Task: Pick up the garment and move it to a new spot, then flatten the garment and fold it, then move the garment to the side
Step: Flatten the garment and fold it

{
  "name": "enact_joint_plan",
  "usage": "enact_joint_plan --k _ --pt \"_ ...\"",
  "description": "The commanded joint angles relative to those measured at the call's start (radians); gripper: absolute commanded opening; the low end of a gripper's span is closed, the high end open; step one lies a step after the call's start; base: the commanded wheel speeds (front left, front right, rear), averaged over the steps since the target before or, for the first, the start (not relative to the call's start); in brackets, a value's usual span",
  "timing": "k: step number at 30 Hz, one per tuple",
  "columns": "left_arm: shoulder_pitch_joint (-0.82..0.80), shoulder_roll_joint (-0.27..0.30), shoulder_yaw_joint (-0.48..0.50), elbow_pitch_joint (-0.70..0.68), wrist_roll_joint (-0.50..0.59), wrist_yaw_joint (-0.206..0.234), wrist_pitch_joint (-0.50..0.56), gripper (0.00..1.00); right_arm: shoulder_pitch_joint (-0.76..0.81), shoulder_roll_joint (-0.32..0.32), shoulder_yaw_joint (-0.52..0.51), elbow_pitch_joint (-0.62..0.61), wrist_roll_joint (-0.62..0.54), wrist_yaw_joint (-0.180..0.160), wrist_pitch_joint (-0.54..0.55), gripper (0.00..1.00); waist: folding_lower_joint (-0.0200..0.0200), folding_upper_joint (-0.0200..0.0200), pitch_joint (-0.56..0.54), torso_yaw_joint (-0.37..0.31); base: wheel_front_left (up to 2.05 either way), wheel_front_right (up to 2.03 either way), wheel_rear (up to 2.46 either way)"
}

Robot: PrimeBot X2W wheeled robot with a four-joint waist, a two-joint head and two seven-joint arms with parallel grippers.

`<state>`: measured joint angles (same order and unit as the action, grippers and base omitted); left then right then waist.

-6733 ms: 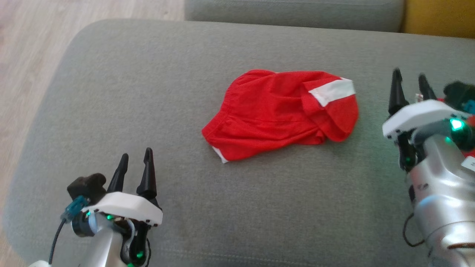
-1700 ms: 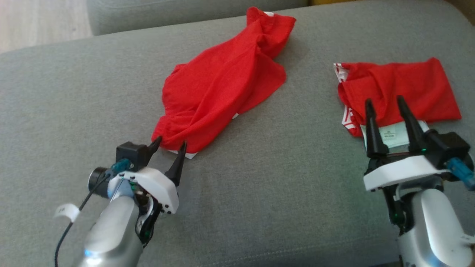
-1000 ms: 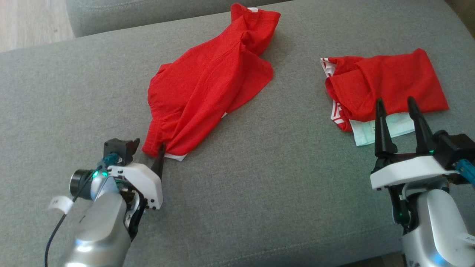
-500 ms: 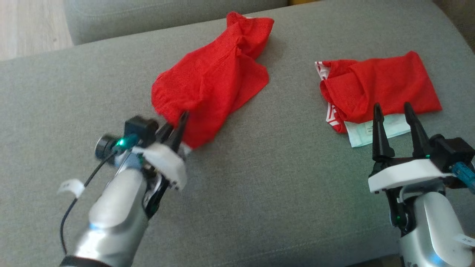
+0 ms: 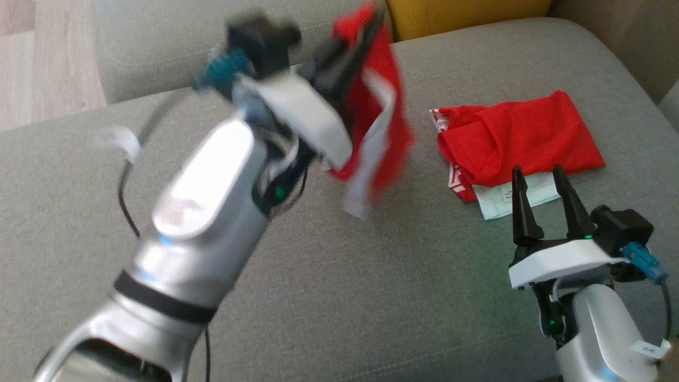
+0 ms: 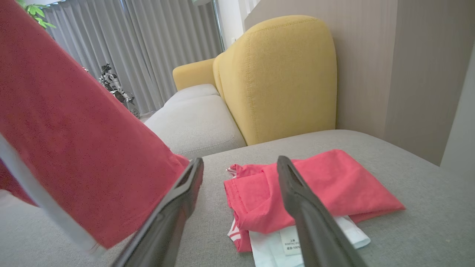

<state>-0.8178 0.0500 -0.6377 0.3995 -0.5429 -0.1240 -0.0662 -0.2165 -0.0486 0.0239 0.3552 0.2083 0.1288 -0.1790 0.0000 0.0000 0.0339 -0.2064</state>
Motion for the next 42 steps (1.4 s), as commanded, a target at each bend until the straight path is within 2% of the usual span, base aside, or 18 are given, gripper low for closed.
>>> enact_joint_plan --k 1,5,8,9,13,18,22,26,27,28,36,42 --pt "-0.086 0.011 0.067 -0.046 -0.035 0.012 0.001 0.0 -0.058 -0.002 0.029 -0.026 0.007 0.002 -0.018 1.0 0.0 0.0 -0.007 -0.005 0.0 0.0 0.0" --pt "-0.126 0.011 0.13 -0.036 -0.063 0.086 -0.03 0.0 -0.068 -0.002 0.031 -0.021 0.008 0.002 -0.024 1.0 0.0 0.0 0.0 0.005 0.0 0.0 0.0" --pt "-0.102 0.058 0.146 0.01 -0.051 0.106 -0.037 0.0 -0.071 -0.002 0.03 -0.022 0.004 0.002 -0.025 1.0 0.0 0.0 0.015 0.025 0.0 0.0 0.0" --pt "-0.102 0.058 0.146 0.01 -0.051 0.106 -0.037 0.0 -0.071 -0.002 0.03 -0.022 0.004 0.002 -0.025 1.0 0.0 0.0 0.015 0.025 0.0 0.0 0.0" --pt "-0.007 0.139 0.143 0.092 -0.035 0.102 -0.044 0.0 -0.072 -0.002 0.024 -0.026 -0.01 0.002 -0.021 1.0 0.0 0.0 0.035 0.054 0.0 0.0 0.0" --pt "0.139 0.223 0.116 0.212 -0.026 0.07 -0.062 0.0 -0.082 -0.002 0.021 -0.037 -0.025 0.002 -0.01 1.0 0.0 0.0 0.062 0.083 0.0 0.0 0.0" --pt "0.21 0.246 0.103 0.29 -0.03 0.05 -0.096 0.0 -0.087 -0.002 0.017 -0.045 -0.039 0.002 0.0 1.0 0.0 0.0 0.071 0.105 0.0 0.0 0.0" --pt "0.24 0.233 0.095 0.337 -0.042 0.036 -0.129 0.0 -0.087 -0.002 0.019 -0.049 -0.052 0.002 0.016 1.0 0.0 0.0 0.073 0.126 0.0 0.0 0.0" --pt "0.244 0.225 0.095 0.344 -0.047 0.032 -0.136 0.23 -0.086 -0.002 0.021 -0.049 -0.055 0.002 0.021 1.0 0.0 0.0 0.072 0.132 0.0 0.0 0.0" --pt "0.247 0.218 0.095 0.35 -0.053 0.029 -0.143 1.0 -0.084 -0.002 0.024 -0.05 -0.057 0.002 0.026 1.0 0.0 0.0 0.072 0.137 0.0 0.0 0.0" --pt "0.268 0.183 0.148 0.341 -0.084 0.025 -0.191 1.0 -0.052 -0.002 0.026 -0.068 -0.093 0.002 0.059 1.0 0.0 0.0 0.047 0.188 0.0 0.0 0.0" --pt "0.366 0.196 0.254 0.177 -0.064 0.06 -0.195 1.0 -0.007 -0.002 0.01 -0.086 -0.087 0.002 0.068 1.0 0.0 0.0 0.025 0.212 0.0 0.0 0.0"
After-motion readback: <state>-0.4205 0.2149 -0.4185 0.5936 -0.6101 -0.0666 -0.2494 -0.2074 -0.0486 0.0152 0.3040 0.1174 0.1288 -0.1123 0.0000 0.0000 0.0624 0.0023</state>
